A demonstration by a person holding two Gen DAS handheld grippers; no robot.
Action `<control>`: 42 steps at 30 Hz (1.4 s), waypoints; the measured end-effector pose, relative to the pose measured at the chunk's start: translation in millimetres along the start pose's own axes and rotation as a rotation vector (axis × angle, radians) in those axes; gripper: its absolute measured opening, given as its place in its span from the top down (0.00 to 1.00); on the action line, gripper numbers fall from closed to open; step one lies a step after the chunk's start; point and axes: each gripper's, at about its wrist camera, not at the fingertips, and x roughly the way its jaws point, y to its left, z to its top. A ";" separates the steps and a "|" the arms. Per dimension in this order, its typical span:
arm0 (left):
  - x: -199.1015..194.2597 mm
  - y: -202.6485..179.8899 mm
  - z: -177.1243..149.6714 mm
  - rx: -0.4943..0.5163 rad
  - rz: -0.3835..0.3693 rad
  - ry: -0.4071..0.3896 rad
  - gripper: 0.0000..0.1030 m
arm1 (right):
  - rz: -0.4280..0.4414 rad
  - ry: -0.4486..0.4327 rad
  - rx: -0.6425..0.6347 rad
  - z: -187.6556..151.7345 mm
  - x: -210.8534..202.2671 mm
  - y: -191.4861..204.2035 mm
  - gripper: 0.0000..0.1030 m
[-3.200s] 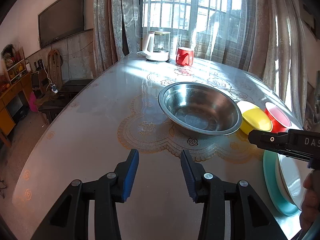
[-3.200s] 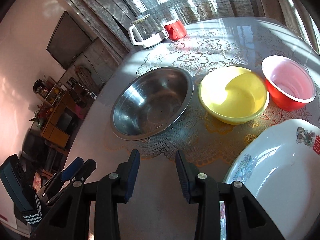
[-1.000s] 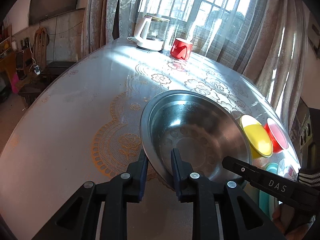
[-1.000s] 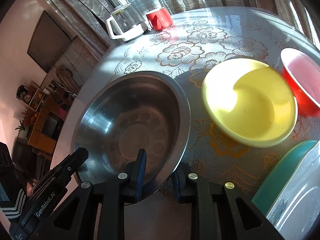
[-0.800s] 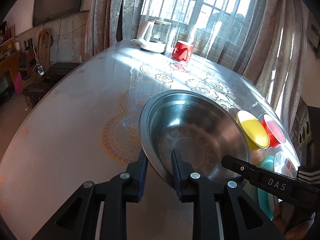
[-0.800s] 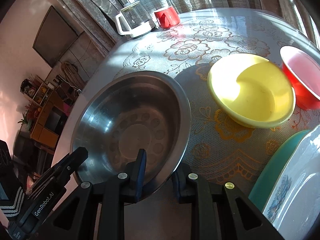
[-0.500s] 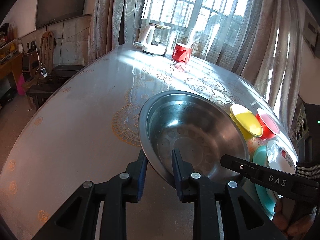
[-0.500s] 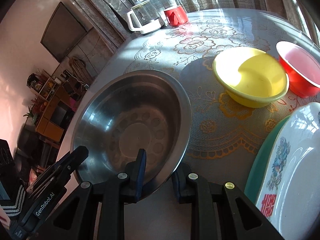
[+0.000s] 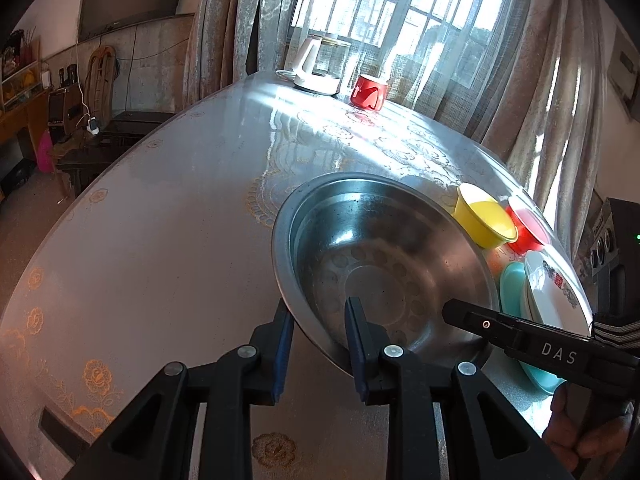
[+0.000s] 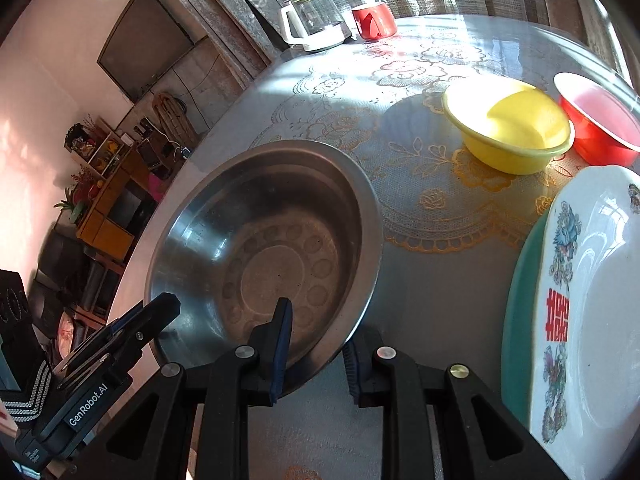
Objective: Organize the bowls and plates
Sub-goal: 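Slide the steel basin along the table with the right gripper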
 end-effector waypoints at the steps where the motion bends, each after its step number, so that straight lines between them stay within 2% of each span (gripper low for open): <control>1: 0.0 1.0 -1.6 -0.004 -0.001 0.006 0.74 | -0.002 0.002 -0.003 -1.2 0.0 0.5 0.77; 7: -0.8 2.6 -6.4 -0.015 -0.001 0.019 0.73 | 0.011 0.007 -0.005 8.4 9.2 4.2 0.77; 14: -1.8 0.4 -6.6 0.000 0.041 0.010 0.70 | 0.028 -0.003 0.006 11.6 10.8 1.0 0.74; 16: -4.0 -0.6 -7.2 0.010 0.062 -0.006 0.70 | 0.025 -0.014 0.007 12.2 10.0 0.9 0.70; 23: -15.5 3.5 -5.0 0.024 0.112 -0.061 0.66 | 0.013 -0.059 0.022 5.9 -1.3 -3.8 0.69; 33: -22.6 0.9 1.8 0.035 0.118 -0.093 0.65 | 0.043 -0.129 0.079 6.4 -24.1 -20.9 0.69; 42: -17.8 -18.6 10.8 0.083 0.090 -0.092 0.65 | 0.023 -0.190 0.148 18.3 -49.6 -47.3 0.69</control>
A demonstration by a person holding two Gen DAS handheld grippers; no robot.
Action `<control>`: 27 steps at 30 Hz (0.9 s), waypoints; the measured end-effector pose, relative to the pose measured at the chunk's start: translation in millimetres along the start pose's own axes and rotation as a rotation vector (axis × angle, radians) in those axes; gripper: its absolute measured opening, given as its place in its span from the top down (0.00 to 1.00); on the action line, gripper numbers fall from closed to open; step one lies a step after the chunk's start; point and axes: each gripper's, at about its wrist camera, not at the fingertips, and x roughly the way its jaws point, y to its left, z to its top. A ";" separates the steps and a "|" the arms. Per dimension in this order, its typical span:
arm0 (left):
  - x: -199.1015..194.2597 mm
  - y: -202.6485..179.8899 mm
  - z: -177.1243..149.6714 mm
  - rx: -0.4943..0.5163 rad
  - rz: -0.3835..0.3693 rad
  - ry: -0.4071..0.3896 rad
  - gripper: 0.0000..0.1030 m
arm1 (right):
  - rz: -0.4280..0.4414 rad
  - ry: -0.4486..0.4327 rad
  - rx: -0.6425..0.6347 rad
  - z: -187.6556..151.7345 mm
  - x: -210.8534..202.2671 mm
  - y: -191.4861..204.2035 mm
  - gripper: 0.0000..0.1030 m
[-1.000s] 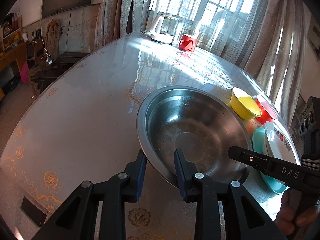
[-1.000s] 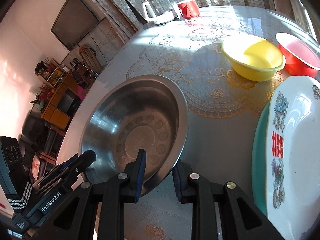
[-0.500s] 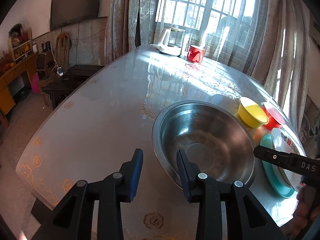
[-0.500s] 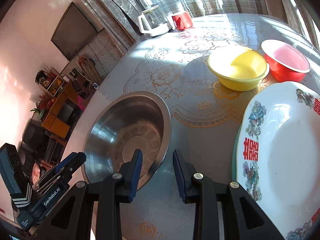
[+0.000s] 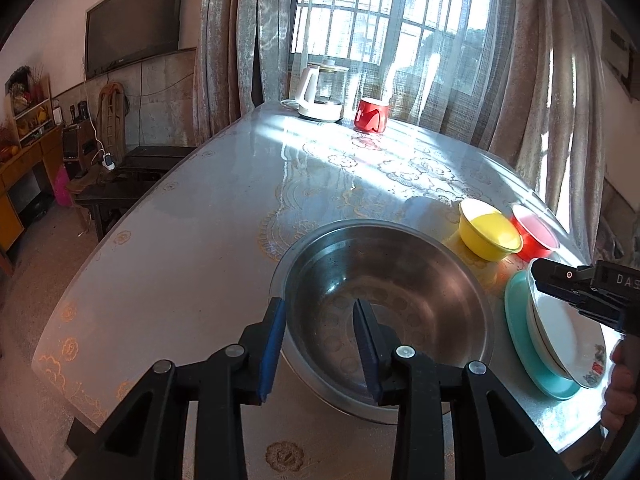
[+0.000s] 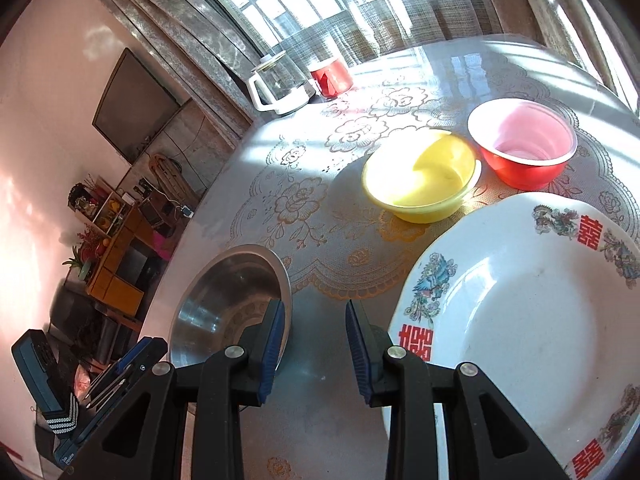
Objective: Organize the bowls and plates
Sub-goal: 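Slide the steel basin along the table with the right gripper, then release the basin and move the right gripper to the yellow bowl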
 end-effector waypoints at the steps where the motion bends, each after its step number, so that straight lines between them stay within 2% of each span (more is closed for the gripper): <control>1: 0.5 -3.0 1.3 0.007 -0.004 0.000 0.65 | -0.001 -0.006 0.012 2.3 -2.6 -3.7 0.69; 13: 15.5 -45.7 28.7 0.085 -0.066 -0.007 0.65 | -0.084 -0.078 0.164 40.8 -15.3 -52.3 0.69; 19: 29.7 -71.1 49.4 0.105 -0.119 0.008 0.65 | -0.131 -0.065 0.178 56.4 -3.7 -69.2 0.69; 23: 40.4 -85.0 59.9 0.111 -0.115 0.022 0.65 | -0.156 -0.050 0.176 65.9 5.4 -75.9 0.69; 27: 58.8 -99.1 70.6 0.119 -0.120 0.067 0.65 | -0.176 -0.021 0.159 71.6 15.0 -77.9 0.71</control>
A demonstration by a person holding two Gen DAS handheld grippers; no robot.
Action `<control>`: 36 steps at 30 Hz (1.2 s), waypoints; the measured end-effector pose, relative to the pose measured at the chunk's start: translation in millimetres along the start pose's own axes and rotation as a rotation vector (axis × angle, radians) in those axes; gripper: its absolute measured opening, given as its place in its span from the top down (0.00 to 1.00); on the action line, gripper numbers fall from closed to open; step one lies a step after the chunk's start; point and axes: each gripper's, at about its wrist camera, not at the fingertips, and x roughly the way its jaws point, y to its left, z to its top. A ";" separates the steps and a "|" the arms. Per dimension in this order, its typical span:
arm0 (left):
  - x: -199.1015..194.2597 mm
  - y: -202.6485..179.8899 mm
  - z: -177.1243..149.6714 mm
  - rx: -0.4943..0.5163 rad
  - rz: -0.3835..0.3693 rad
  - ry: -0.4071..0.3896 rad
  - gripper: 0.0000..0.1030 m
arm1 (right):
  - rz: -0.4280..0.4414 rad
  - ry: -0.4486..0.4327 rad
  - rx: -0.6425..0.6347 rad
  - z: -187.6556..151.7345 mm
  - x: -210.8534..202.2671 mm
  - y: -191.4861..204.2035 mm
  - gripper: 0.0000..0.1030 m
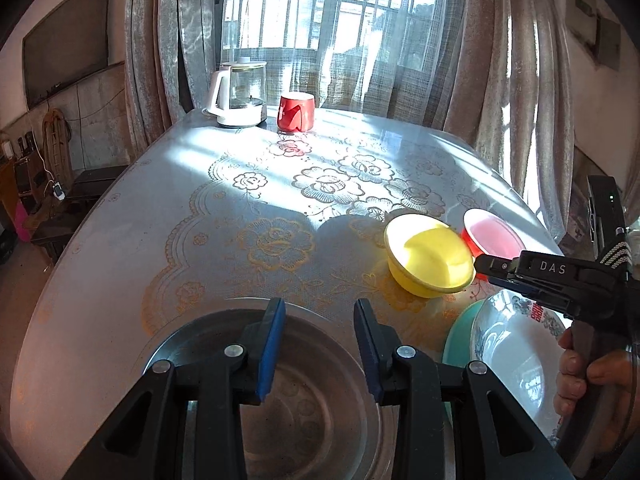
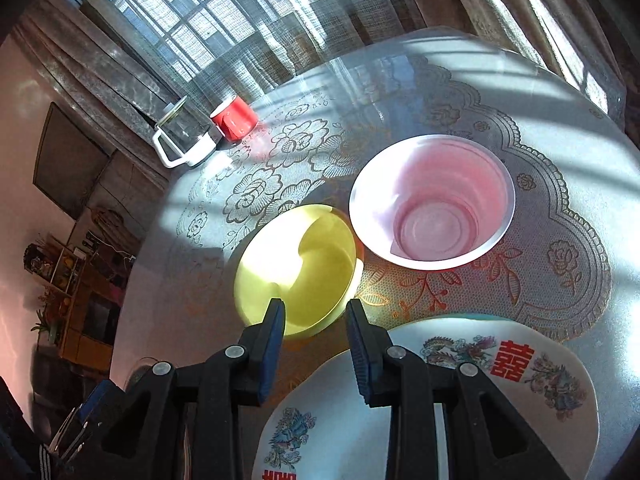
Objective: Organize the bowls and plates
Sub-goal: 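Release the basin and move the right gripper to the yellow bowl, then grasp the rim of the yellow bowl with the right gripper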
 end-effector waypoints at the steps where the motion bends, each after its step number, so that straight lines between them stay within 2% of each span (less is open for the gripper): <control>1: 4.4 -1.9 2.3 -0.001 -0.007 0.010 0.65 | -0.004 0.002 -0.004 1.0 2.0 0.3 0.71; 11: 52.3 -18.8 30.2 0.002 -0.060 0.074 0.65 | -0.061 0.024 -0.017 9.0 18.1 1.2 0.75; 15: 69.4 -22.2 36.8 -0.001 -0.051 0.094 0.65 | -0.070 0.028 -0.004 11.1 18.8 -2.0 0.75; 26: 104.3 -26.2 39.6 -0.079 -0.168 0.200 0.66 | -0.071 0.044 0.026 12.6 25.3 -12.4 0.76; 27: 107.0 -26.8 40.4 -0.091 -0.178 0.207 0.68 | -0.077 0.044 0.016 12.2 26.4 -10.7 0.82; 31: 116.7 -29.3 42.4 -0.113 -0.190 0.227 0.74 | -0.084 0.044 -0.001 12.3 29.4 -8.1 0.86; 36: 126.6 -28.8 44.8 -0.168 -0.237 0.259 0.85 | -0.088 0.040 -0.012 13.4 31.0 -7.0 0.87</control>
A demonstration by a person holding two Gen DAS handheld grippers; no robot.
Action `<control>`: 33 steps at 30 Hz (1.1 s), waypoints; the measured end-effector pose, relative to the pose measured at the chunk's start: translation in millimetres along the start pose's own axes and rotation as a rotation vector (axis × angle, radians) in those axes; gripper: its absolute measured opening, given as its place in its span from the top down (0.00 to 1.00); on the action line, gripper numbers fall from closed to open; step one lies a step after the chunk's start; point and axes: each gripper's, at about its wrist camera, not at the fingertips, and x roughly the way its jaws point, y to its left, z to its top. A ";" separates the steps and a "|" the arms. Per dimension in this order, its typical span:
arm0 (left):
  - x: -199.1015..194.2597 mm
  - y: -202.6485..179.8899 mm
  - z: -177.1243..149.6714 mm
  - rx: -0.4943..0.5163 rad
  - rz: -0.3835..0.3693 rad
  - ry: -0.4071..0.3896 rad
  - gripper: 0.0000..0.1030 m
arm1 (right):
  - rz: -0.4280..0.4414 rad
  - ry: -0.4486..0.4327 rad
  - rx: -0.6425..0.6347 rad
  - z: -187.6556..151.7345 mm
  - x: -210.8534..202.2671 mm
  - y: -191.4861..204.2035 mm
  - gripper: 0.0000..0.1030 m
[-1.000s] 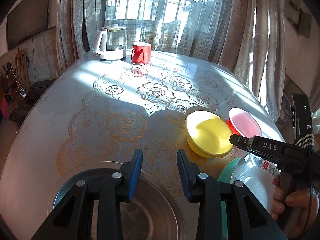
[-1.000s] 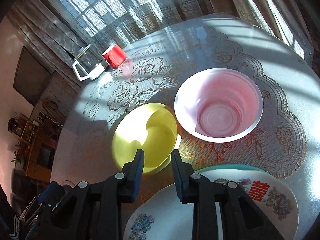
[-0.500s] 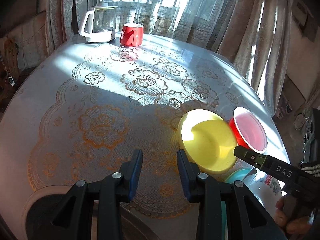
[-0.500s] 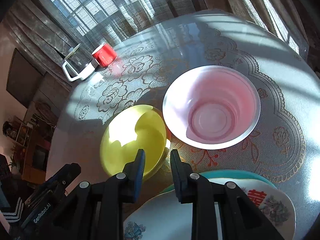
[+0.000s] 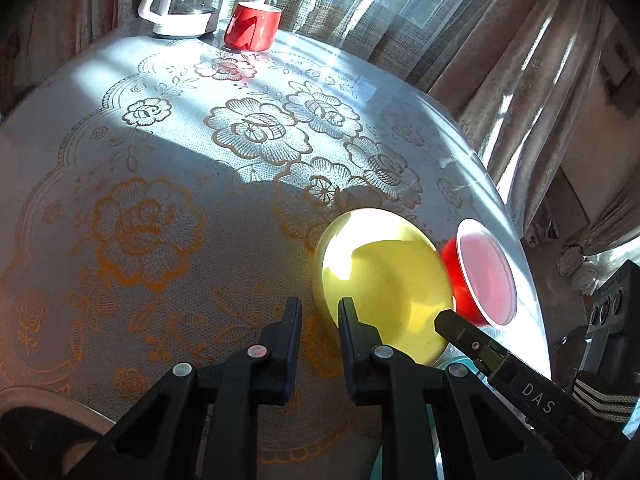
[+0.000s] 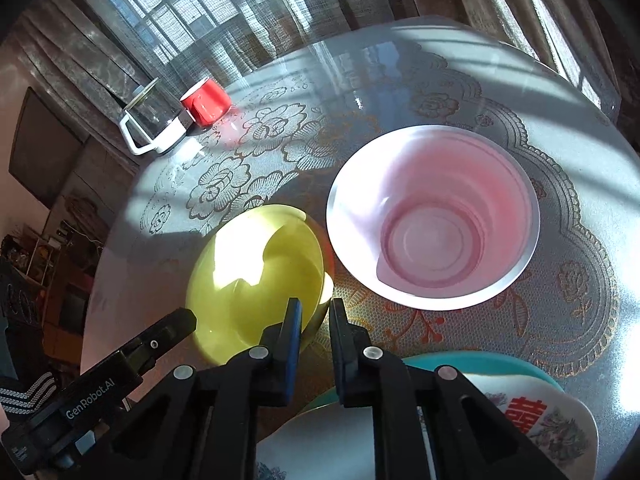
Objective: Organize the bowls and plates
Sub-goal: 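Grasp the rim of the yellow bowl with the right gripper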
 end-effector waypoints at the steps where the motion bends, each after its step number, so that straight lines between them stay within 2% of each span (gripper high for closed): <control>1: 1.1 -0.5 -0.1 0.001 -0.008 0.001 0.86 | 0.000 0.000 -0.001 0.2 0.3 0.0 0.87; 10: -15.4 2.4 -6.7 0.054 0.059 -0.037 0.88 | 0.044 0.015 -0.016 -3.4 -0.6 9.5 0.87; 13: -18.3 14.9 -7.6 0.019 0.063 -0.020 0.88 | 0.081 0.032 -0.014 -4.8 0.1 14.7 0.87; 18: -24.6 27.7 -9.0 -0.008 0.090 -0.031 0.88 | 0.086 0.050 -0.046 -7.6 6.2 28.3 0.87; 26: -31.5 35.8 -15.6 -0.013 0.090 -0.042 0.88 | 0.078 0.061 -0.080 -13.3 8.4 40.5 0.87; 33: -50.1 33.0 -22.1 0.010 0.089 -0.088 0.88 | 0.096 0.042 -0.089 -18.0 -1.9 46.5 0.87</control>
